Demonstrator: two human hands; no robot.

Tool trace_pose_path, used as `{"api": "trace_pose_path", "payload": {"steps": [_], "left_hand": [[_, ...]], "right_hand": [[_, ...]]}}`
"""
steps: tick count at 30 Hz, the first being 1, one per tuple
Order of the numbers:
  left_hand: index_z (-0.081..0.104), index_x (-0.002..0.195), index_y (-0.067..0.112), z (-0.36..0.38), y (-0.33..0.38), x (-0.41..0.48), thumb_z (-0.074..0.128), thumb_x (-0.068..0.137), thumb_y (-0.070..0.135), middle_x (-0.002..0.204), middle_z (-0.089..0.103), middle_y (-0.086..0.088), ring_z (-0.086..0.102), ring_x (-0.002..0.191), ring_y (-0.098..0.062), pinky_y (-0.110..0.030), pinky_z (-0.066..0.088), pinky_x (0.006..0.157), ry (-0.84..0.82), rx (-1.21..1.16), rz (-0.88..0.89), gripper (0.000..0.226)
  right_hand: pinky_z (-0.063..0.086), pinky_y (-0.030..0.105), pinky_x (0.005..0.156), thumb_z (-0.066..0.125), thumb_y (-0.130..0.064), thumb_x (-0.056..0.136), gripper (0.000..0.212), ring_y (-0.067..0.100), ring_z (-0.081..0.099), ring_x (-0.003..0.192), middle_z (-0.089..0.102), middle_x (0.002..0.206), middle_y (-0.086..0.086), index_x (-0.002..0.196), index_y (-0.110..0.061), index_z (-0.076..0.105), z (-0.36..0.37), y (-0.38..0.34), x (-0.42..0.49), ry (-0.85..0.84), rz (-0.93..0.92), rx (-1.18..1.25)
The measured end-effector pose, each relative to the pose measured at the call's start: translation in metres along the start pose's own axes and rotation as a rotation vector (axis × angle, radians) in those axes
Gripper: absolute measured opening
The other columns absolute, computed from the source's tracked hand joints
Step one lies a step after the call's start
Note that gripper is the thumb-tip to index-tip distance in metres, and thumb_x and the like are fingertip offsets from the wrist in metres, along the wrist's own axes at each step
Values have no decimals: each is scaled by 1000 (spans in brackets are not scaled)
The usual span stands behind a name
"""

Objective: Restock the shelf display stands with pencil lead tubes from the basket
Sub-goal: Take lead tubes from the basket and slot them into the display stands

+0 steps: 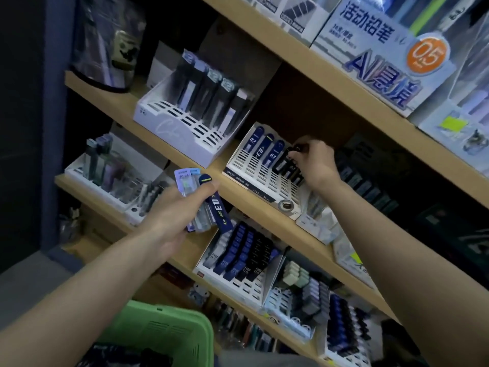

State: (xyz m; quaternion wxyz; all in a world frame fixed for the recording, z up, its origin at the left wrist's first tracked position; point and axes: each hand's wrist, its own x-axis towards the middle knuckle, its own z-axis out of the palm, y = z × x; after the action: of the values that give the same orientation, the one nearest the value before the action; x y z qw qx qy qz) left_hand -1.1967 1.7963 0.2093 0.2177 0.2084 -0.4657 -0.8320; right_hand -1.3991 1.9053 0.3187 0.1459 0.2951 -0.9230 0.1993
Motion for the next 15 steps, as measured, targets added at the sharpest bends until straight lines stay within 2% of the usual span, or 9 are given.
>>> {"api": "trace_pose_path", "payload": {"steps": [3,6,10,13,15], "left_hand": [[65,93,12,-1,-1,5,66,86,32,84,68,-7,64,70,-19,-26,45,55,30,-4,-14,21],[64,89,16,2,1,8,66,86,32,86,67,-6,63,72,-19,-29,46,60,50,-40,-30,16],[61,84,18,9,4,7,64,87,28,79,66,-2,63,68,-17,-30,49,66,35,-109,-33,11],[62,86,16,11,3,5,64,87,26,78,66,-1,63,67,-15,-31,51,68,24,-105,-33,10],[62,88,15,10,1,4,64,87,26,81,66,-4,63,70,-17,-35,51,73,17,-96,-40,11]], "right_hand": [[53,42,87,57,-28,94,29,22,64,90,67,102,7,118,-11,61,0,2,4,-41,33,-11],[52,41,90,55,-28,95,30,20,63,96,66,105,5,122,-14,60,-5,5,4,-74,22,7],[50,36,93,50,-27,98,31,16,61,100,63,110,0,126,-15,55,-6,4,3,-119,-5,24],[50,42,91,46,-29,99,30,19,61,96,64,105,4,120,-11,57,-5,4,9,-135,15,-48],[49,43,92,44,-26,100,30,21,61,98,64,109,6,123,-11,56,-4,3,11,-148,14,-90]]}}
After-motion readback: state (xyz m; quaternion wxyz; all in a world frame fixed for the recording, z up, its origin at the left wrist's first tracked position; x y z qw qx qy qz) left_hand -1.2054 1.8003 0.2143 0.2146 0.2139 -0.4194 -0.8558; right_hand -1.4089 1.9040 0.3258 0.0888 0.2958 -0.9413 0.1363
